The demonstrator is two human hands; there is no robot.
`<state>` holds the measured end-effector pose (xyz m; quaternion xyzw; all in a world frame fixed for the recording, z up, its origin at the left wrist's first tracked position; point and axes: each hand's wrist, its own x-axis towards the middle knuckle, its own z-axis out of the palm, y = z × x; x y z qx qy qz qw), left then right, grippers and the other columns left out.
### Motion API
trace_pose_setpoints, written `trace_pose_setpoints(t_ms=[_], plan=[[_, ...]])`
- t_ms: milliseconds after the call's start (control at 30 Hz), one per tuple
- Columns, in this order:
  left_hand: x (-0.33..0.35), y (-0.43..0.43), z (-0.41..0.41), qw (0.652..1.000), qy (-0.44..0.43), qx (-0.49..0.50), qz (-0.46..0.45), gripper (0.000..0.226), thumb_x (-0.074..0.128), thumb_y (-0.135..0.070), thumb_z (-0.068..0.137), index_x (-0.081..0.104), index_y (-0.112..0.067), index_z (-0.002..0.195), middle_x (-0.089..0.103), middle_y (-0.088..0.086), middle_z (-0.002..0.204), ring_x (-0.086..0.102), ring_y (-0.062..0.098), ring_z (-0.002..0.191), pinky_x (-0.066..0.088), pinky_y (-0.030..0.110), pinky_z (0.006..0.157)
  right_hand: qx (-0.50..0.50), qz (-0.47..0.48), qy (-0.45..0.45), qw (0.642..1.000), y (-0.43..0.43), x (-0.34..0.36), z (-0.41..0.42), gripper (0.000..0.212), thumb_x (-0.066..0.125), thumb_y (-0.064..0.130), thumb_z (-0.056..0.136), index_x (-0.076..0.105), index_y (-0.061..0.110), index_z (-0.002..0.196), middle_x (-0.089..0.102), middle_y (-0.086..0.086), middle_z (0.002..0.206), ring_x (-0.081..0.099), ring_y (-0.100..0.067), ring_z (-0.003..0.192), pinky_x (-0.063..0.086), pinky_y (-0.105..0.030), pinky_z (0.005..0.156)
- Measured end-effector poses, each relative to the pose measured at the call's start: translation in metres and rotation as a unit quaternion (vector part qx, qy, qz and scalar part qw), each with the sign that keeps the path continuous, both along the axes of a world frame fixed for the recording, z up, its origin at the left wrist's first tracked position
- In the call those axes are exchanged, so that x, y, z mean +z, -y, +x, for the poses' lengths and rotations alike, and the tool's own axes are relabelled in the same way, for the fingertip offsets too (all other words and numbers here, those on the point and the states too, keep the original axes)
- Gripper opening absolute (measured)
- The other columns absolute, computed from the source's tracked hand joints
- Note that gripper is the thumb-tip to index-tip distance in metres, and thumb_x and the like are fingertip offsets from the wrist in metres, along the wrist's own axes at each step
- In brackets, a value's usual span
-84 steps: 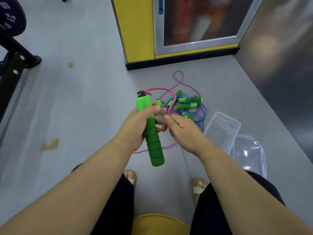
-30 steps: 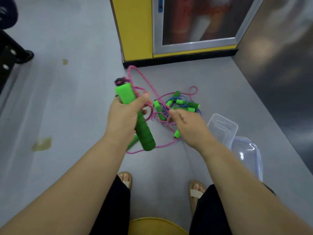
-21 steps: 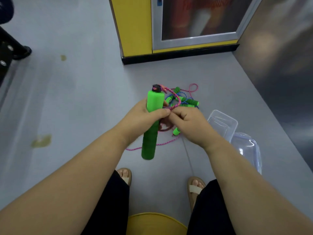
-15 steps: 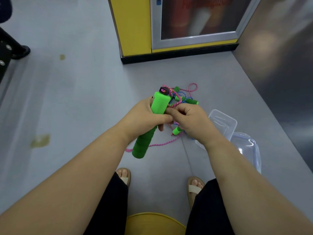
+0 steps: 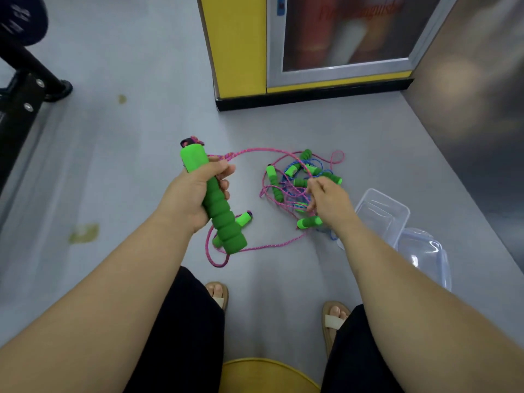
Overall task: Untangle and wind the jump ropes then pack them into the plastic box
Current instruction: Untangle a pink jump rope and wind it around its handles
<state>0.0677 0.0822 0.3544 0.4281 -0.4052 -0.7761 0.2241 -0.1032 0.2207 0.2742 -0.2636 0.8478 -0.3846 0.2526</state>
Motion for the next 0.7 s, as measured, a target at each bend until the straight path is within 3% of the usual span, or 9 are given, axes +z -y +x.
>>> trace_pose_setpoints(t_ms=[67, 200, 300, 433, 600, 700], plan=[[-0.001, -0.005, -0.005, 1.0, -0.005, 0.003, -0.02, 0.012, 0.058, -0.008, 0.089, 0.054, -0.017, 0.081, 0.068, 0.001, 0.073, 0.051, 0.008, 0.05, 0.045, 0.02, 0.05, 0.056, -0.051, -0.069, 0.995, 0.007, 0.028, 0.013, 0.029, 0.044, 0.027, 0.097, 0.054, 0.017, 0.072, 0.051, 0.008, 0.064, 0.05, -0.016, 0.069, 0.034, -0.025, 0.067], [-0.001, -0.032, -0.023, 0.989, -0.02, -0.044, -0.141, 0.013, 0.061, -0.006, 0.087, 0.052, -0.014, 0.092, 0.069, 0.012, 0.085, 0.062, 0.016, 0.065, 0.054, 0.029, 0.065, 0.218, 0.002, -0.132, 0.967, -0.001, 0.056, 0.04, 0.028, 0.045, 0.03, 0.096, 0.051, 0.027, 0.069, 0.05, 0.018, 0.062, 0.047, 0.0, 0.062, 0.035, -0.019, 0.058], [-0.01, -0.045, -0.031, 0.973, 0.048, -0.085, -0.211, 0.021, 0.07, -0.008, 0.081, 0.055, -0.017, 0.092, 0.068, 0.019, 0.098, 0.066, 0.03, 0.086, 0.054, 0.04, 0.084, 0.238, 0.044, -0.117, 0.963, -0.007, 0.052, 0.041, 0.029, 0.042, 0.034, 0.096, 0.061, 0.023, 0.077, 0.065, 0.003, 0.078, 0.057, -0.015, 0.074, 0.047, -0.034, 0.073], [-0.021, -0.052, -0.033, 0.964, 0.09, -0.124, -0.219, 0.022, 0.072, -0.008, 0.078, 0.058, -0.02, 0.089, 0.067, 0.005, 0.089, 0.064, 0.024, 0.076, 0.056, 0.039, 0.071, 0.259, 0.023, -0.085, 0.962, -0.011, 0.055, 0.036, 0.029, 0.042, 0.032, 0.096, 0.066, 0.019, 0.083, 0.069, 0.003, 0.086, 0.06, -0.016, 0.083, 0.046, -0.035, 0.079], [-0.019, -0.048, -0.035, 0.969, 0.087, -0.128, -0.194, 0.028, 0.073, -0.01, 0.064, 0.058, -0.019, 0.087, 0.064, 0.008, 0.08, 0.063, 0.028, 0.075, 0.056, 0.045, 0.072, 0.248, -0.014, -0.022, 0.968, -0.012, 0.055, 0.035, 0.024, 0.053, 0.033, 0.092, 0.064, 0.023, 0.074, 0.061, 0.001, 0.07, 0.046, -0.008, 0.06, 0.037, -0.026, 0.061], [-0.011, -0.045, -0.039, 0.986, 0.032, -0.068, -0.149, 0.024, 0.065, 0.006, 0.076, 0.052, -0.013, 0.083, 0.063, 0.005, 0.064, 0.064, 0.02, 0.061, 0.057, 0.033, 0.064, 0.22, -0.019, 0.023, 0.975, -0.013, 0.045, 0.022, 0.022, 0.065, 0.034, 0.084, 0.061, 0.018, 0.07, 0.049, 0.005, 0.063, 0.041, -0.009, 0.058, 0.037, -0.024, 0.057]])
